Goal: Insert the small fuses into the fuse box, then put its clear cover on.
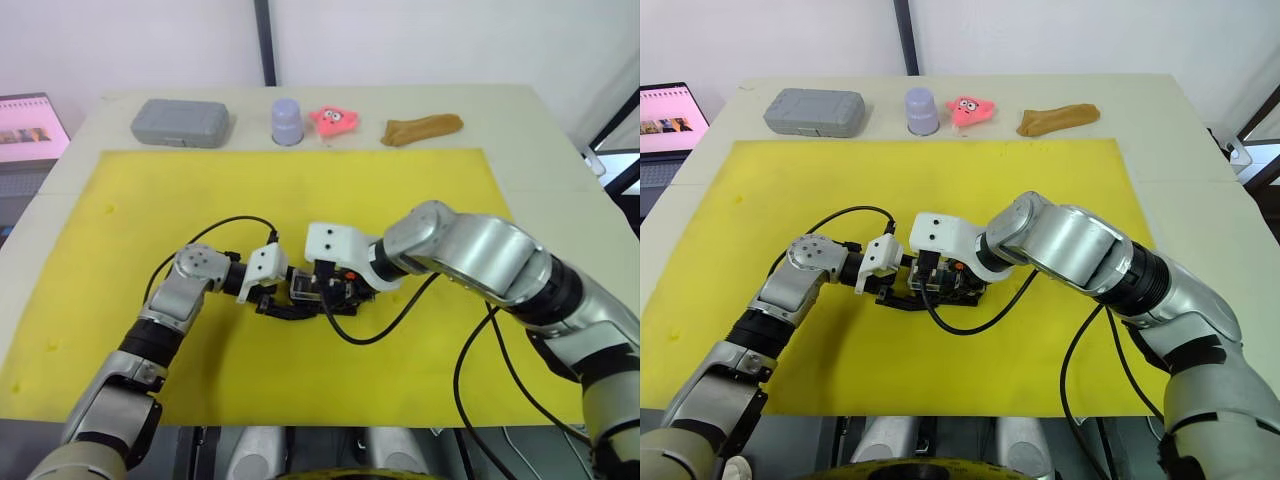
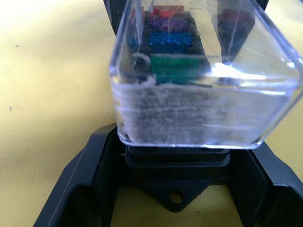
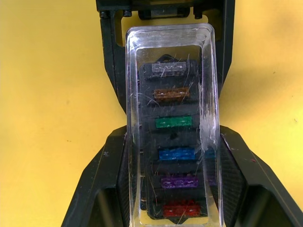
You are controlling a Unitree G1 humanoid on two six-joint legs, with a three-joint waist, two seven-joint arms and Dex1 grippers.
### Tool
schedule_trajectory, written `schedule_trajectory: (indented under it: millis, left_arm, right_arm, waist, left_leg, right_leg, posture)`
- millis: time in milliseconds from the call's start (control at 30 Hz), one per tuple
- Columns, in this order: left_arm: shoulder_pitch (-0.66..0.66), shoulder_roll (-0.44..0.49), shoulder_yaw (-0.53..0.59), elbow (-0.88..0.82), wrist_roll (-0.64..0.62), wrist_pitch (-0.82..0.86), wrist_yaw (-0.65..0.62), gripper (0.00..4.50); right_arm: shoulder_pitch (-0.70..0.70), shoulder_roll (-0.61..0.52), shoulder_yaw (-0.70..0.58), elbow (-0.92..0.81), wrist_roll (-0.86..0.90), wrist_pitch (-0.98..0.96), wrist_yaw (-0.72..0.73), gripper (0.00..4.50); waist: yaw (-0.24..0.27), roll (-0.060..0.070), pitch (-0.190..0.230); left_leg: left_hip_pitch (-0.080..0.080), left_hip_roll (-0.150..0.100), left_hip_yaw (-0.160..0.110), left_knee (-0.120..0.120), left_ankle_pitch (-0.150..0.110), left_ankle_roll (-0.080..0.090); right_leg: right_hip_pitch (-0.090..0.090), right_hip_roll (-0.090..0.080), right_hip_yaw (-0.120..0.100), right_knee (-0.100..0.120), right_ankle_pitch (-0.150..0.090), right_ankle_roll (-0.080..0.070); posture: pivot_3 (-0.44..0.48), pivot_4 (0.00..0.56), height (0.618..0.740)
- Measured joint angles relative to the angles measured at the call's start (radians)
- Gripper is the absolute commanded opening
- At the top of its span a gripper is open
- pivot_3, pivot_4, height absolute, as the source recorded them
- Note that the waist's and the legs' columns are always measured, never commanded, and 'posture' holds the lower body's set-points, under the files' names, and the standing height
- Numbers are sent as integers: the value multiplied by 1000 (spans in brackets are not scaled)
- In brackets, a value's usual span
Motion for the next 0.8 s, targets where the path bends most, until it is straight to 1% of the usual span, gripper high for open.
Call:
schedule_trajectory:
  millis: [700, 733, 767, 800]
  left_arm:
    - [1, -10, -1, -3, 11, -3, 6, 2547]
    - [1, -10, -1, -3, 12, -3, 6, 2547]
    - [2, -10, 0, -3, 12, -2, 7, 2547]
    - [2, -9, 0, -3, 13, -1, 8, 2547]
  right_arm:
    - [-7, -28, 21, -20, -23, 3, 39, 1705]
    - [-7, -28, 21, -22, -26, 3, 39, 2719]
    - [-6, -28, 21, -23, -27, 3, 40, 2992]
    - [-5, -27, 21, -26, -25, 7, 42, 3438]
  waist:
    - [2, 0, 0]
    - [2, 0, 0]
    - [2, 0, 0]
    - [2, 0, 0]
  left_leg:
    - [1, -1, -1, 0, 0, 0]
    - [1, -1, -1, 0, 0, 0]
    - [1, -1, -1, 0, 0, 0]
    - [1, -1, -1, 0, 0, 0]
  right_leg:
    - [2, -1, -1, 0, 0, 0]
    - [2, -1, -1, 0, 0, 0]
    - [2, -1, -1, 0, 0, 0]
    - [2, -1, -1, 0, 0, 0]
  posture:
    - [0, 150, 740]
    - [0, 150, 740]
    - [0, 150, 740]
    - [0, 150, 740]
